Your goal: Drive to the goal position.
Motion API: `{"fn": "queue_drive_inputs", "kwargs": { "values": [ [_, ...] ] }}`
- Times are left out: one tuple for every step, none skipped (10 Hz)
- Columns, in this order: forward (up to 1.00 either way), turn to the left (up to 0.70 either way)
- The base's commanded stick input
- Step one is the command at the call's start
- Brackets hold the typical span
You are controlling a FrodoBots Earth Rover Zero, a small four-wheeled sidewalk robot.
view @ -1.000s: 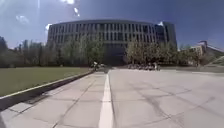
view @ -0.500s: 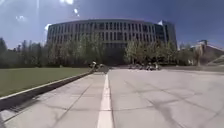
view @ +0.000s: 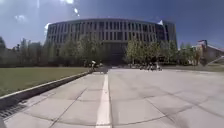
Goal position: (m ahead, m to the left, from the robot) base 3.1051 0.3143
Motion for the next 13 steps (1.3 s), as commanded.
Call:
{"fn": "queue_drive_inputs", "kwargs": {
  "values": [
    [0.7, 0.01],
    [0.7, 0.01],
    [0.7, 0.01],
    [0.7, 0.01],
    [0.7, 0.01],
    [0.7, 0.01],
    [0.7, 0.01],
    [0.7, 0.01],
    [0.7, 0.01],
    [0.7, 0.01],
    [0.7, 0.01],
    [0.7, 0.01],
    [0.7, 0.01]
  ]
}}
